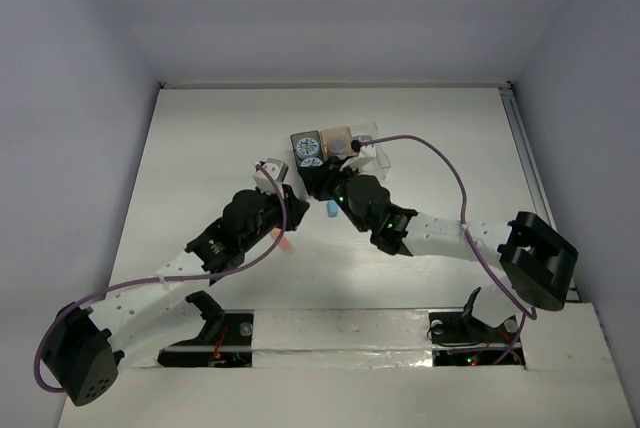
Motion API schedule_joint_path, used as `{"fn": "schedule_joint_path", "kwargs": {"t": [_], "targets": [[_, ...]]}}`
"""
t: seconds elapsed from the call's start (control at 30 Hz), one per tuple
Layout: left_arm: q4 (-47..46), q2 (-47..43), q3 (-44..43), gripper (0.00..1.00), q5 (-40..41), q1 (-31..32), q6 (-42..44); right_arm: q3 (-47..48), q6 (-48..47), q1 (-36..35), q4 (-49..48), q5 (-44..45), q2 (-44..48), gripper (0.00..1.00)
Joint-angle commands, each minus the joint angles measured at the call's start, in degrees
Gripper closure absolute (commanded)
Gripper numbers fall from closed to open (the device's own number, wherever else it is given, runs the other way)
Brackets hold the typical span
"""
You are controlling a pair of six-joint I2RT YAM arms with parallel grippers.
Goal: Sort the stationery into containers
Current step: Close the pen cap on the pen.
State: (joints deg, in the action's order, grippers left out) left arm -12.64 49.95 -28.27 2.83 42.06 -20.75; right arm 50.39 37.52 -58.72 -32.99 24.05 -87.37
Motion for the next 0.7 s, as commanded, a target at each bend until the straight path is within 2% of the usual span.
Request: {"fn": "schedule_joint_path", "kwargs": {"t": [0.0,0.37,0.53,0.67], "targets": [[-27.61,-1.18,-11.10,1.00,8.86,-1.37,3.35,-5.04,2.74,-5.35,15.24,-14.82,-2.28,1.00],[-29.98,1.02,-13.29,1.00,7.81,-3.13,3.18,-6.44,5.37,-5.96,15.50,-18.08,-4.20,1.00],[-32.35,2.78,-15.84,1.00,4.65,-3.13,1.51,-7.15,6.78,-6.50,14.97,-17.90,-6.05,1.00],[-29.72,2.96,-19.71,1.00,5.43,-3.65,4.04,-8.37,7.13,-6.50,15.85,-16.85,-5.27,1.00]]}}
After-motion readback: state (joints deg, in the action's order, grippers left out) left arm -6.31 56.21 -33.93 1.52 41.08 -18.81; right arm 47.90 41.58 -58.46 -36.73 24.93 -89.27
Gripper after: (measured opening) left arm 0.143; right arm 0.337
